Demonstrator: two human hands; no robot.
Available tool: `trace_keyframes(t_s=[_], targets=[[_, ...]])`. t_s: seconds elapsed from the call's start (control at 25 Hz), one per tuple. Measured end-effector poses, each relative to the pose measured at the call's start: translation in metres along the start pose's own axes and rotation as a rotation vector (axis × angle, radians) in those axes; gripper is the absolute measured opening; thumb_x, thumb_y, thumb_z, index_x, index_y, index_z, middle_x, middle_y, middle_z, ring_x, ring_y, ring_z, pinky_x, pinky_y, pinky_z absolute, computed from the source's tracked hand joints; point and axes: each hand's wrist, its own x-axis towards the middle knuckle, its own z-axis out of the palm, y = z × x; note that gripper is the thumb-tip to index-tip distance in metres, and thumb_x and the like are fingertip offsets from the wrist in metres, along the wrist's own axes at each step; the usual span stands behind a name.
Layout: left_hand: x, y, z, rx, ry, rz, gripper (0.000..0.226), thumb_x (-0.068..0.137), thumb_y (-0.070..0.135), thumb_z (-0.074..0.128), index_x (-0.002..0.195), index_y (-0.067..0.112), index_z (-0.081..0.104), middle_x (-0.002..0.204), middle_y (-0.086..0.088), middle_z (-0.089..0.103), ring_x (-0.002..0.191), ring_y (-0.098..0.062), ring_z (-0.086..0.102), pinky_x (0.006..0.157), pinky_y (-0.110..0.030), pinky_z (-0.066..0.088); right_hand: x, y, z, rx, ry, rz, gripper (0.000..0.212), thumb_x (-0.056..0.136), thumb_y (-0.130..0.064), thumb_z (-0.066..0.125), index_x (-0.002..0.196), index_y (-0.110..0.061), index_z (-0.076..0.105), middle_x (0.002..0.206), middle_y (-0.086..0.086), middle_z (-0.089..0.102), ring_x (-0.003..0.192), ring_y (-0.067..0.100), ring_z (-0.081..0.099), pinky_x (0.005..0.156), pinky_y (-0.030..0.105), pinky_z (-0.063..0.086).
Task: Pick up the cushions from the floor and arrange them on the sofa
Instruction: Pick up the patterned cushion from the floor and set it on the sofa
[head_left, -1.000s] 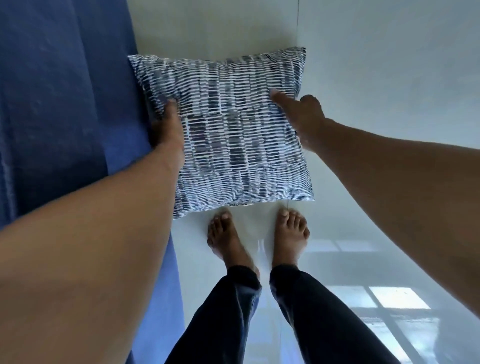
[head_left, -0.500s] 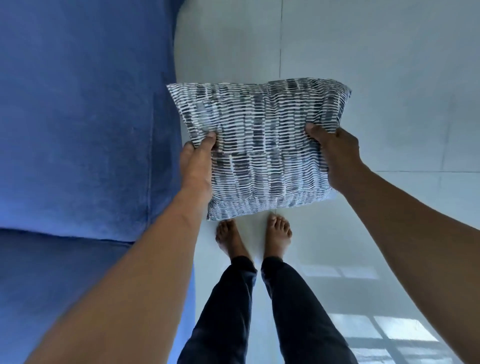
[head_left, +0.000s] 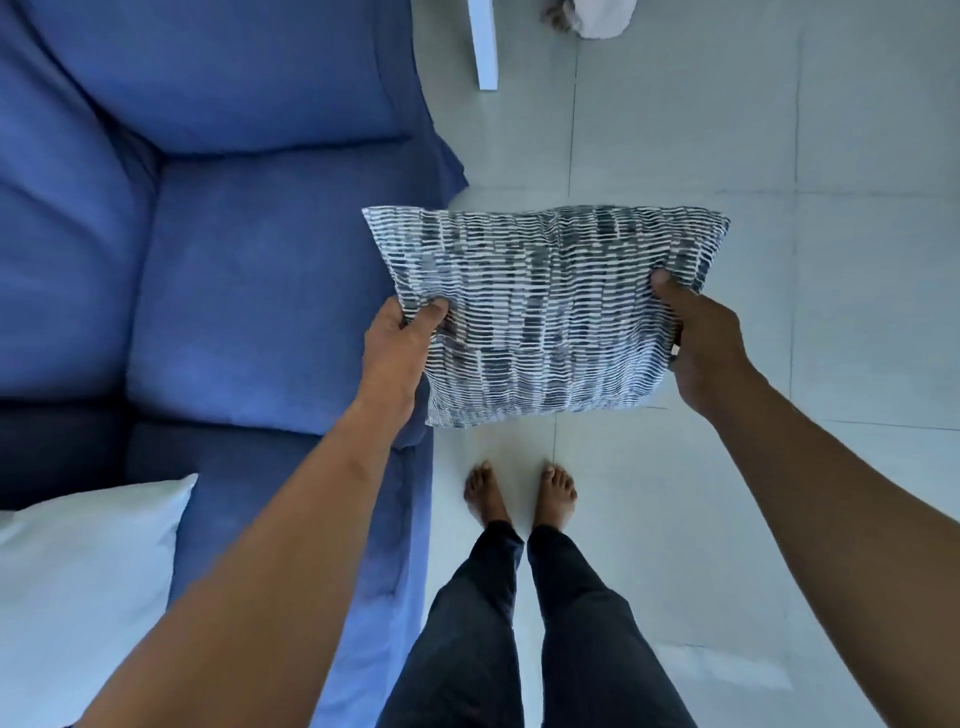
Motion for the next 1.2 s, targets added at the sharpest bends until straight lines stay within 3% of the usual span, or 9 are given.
trace_keyframes(t_s=[0.12,0.28,0.44,0.52,0.72,0.88,1.0,1.12,1.2], targets=[[-0.035,0.04,-0.023,-0.031,-0.015,0.071,0.014,0.092,0.034,0.076,0.105,0.031,0.075,0.12,-0.003,0.082,0.116,-0.028,0.075,0.105,-0.051,0.059,-0.045,-0.037,0.006,-0.047,-0.076,-0.08,0.03,0.093,-0.035,0.076,0.119,-0.022,0.075,0.108,-0.006,0.082,0.092,0.009,0.079,0.076,0.032,0.061],[-0.075,0.081,-0.055,-0.071,-0.007,0.156,0.015,0.097,0.031,0.075,0.107,0.019,0.073,0.107,-0.001,0.081,0.093,-0.017,0.074,0.082,-0.034,0.059,-0.086,-0.086,0.016,-0.109,-0.154,-0.138,0.055,0.075,-0.051,0.083,0.123,-0.025,0.074,0.12,-0.004,0.079,0.113,0.022,0.074,0.097,0.05,0.056],[-0.105,0.1,-0.084,-0.102,0.026,0.257,0.025,0.097,0.023,0.078,0.12,0.018,0.07,0.109,0.004,0.081,0.094,-0.004,0.078,0.08,-0.023,0.059,-0.102,-0.114,0.038,-0.213,-0.233,-0.196,0.02,0.089,-0.026,0.08,0.109,-0.024,0.077,0.104,-0.006,0.082,0.096,0.014,0.077,0.097,0.05,0.058],[-0.112,0.104,-0.102,-0.1,0.063,0.306,0.021,0.097,0.019,0.077,0.117,0.025,0.071,0.105,0.008,0.081,0.089,0.0,0.076,0.073,-0.015,0.058,-0.106,-0.124,0.057,-0.283,-0.264,-0.252,0.029,0.087,-0.024,0.082,0.116,-0.023,0.075,0.107,-0.006,0.082,0.095,0.013,0.078,0.092,0.048,0.06],[-0.1,0.108,-0.15,-0.124,0.25,0.32,0.004,0.096,0.023,0.079,0.099,0.025,0.077,0.094,0.009,0.082,0.086,-0.002,0.074,0.077,-0.019,0.058,-0.101,-0.139,0.122,-0.403,-0.344,-0.34,0.04,0.086,-0.02,0.083,0.124,-0.022,0.073,0.119,-0.001,0.079,0.107,0.021,0.074,0.094,0.049,0.059],[-0.069,0.108,-0.195,-0.227,0.384,0.319,0.007,0.096,0.012,0.077,0.103,0.013,0.077,0.096,-0.001,0.081,0.083,-0.003,0.074,0.077,-0.018,0.059,-0.081,-0.147,0.201,-0.51,-0.373,-0.4,0.034,0.082,-0.019,0.085,0.115,-0.025,0.077,0.115,-0.001,0.08,0.108,0.025,0.075,0.101,0.053,0.057],[-0.038,0.109,-0.235,-0.282,0.442,0.272,0.008,0.095,0.016,0.079,0.103,0.014,0.079,0.099,-0.004,0.081,0.088,-0.013,0.072,0.085,-0.03,0.059,-0.065,-0.158,0.273,-0.592,-0.417,-0.396,0.041,0.075,-0.028,0.087,0.115,-0.024,0.077,0.115,-0.002,0.08,0.108,0.027,0.075,0.101,0.056,0.057],[-0.021,0.113,-0.263,-0.326,0.522,0.211,0.015,0.094,0.017,0.08,0.107,0.009,0.079,0.097,-0.002,0.081,0.081,-0.006,0.072,0.08,-0.027,0.058,-0.054,-0.168,0.34,-0.664,-0.493,-0.392,0.061,0.065,-0.042,0.087,0.122,-0.024,0.075,0.12,-0.002,0.078,0.111,0.029,0.073,0.102,0.057,0.056],[-0.012,0.119,-0.287,-0.343,0.575,0.19,0.018,0.094,0.016,0.08,0.109,0.005,0.078,0.097,-0.004,0.081,0.078,-0.004,0.072,0.073,-0.022,0.057,-0.055,-0.17,0.385,-0.682,-0.541,-0.375,0.053,0.074,-0.035,0.087,0.123,-0.021,0.073,0.12,-0.002,0.077,0.112,0.029,0.071,0.102,0.054,0.056]])
